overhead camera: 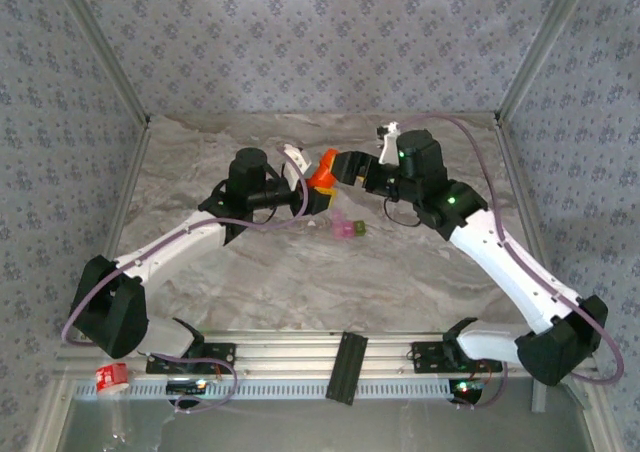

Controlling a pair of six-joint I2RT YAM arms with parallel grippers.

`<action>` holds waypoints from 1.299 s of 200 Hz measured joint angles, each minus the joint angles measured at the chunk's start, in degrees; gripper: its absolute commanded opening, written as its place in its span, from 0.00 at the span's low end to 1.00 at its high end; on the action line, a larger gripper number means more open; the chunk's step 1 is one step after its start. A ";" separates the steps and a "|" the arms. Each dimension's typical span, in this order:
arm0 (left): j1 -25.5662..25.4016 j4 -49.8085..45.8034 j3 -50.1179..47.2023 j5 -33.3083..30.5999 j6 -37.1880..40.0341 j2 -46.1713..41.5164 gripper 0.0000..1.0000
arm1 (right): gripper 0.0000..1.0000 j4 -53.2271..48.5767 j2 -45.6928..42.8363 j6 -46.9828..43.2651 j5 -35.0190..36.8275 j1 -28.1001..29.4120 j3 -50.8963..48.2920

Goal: Sort the pills into containers

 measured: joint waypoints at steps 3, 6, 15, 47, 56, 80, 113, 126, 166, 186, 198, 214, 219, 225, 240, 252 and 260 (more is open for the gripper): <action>0.00 -0.02 0.00 -0.13 0.00 0.00 0.00 | 0.82 -0.04 -0.28 0.00 -0.09 -0.22 -0.31; 0.02 -0.02 0.00 -0.24 0.00 0.00 0.00 | 0.82 0.09 -0.59 0.00 -0.17 -0.50 -0.66; 0.02 -0.02 0.00 -0.57 0.00 0.00 0.00 | 0.82 0.02 -1.62 0.00 -0.35 -1.33 -1.88; 0.11 0.26 0.02 -0.59 0.02 0.00 0.00 | 0.82 -1.20 -2.58 0.04 -0.33 -5.09 -5.03; 0.11 0.33 0.02 -0.59 0.02 0.00 0.00 | 0.82 -1.31 -2.58 0.20 -0.35 -5.77 -5.66; 0.11 0.37 0.02 -0.59 0.02 0.00 0.00 | 0.83 -1.25 -2.62 0.28 -0.39 -6.51 -5.84; 0.11 0.37 0.02 -0.59 0.02 0.00 0.00 | 0.84 -1.18 -2.45 0.46 -0.55 -5.27 -2.78; 0.11 0.39 0.02 -0.59 0.02 0.00 0.00 | 0.84 -1.01 -2.21 0.46 -0.55 -4.11 -0.48; 0.11 0.39 0.02 -0.59 0.00 0.00 0.00 | 0.80 0.79 0.70 0.46 -0.52 -0.39 5.16; 0.11 0.39 0.02 -0.57 0.00 0.00 0.00 | 0.78 1.11 2.84 0.46 -0.28 0.68 6.32; 0.11 0.39 0.02 -0.57 0.00 0.00 0.00 | 0.77 1.25 4.13 0.44 0.11 1.22 6.47; 0.11 0.39 0.02 -0.57 0.00 0.00 0.00 | 0.74 1.25 5.44 0.48 0.63 1.79 6.56; 0.11 0.39 0.02 -0.57 0.00 0.00 0.00 | 0.72 1.31 5.75 0.44 0.79 1.90 6.58; 0.11 0.39 0.02 -0.57 0.00 0.00 0.00 | 0.70 1.31 6.12 0.46 0.96 2.01 6.64; 0.11 0.39 0.02 -0.57 0.00 0.00 0.00 | 0.63 1.36 6.84 0.37 1.05 2.19 6.86; 0.11 0.42 0.02 -0.57 -0.02 0.00 0.00 | 0.57 1.42 7.10 0.35 1.05 2.21 6.97; 0.11 0.39 0.02 -0.59 -0.04 0.00 0.00 | 0.53 1.57 7.15 0.37 0.98 2.29 6.97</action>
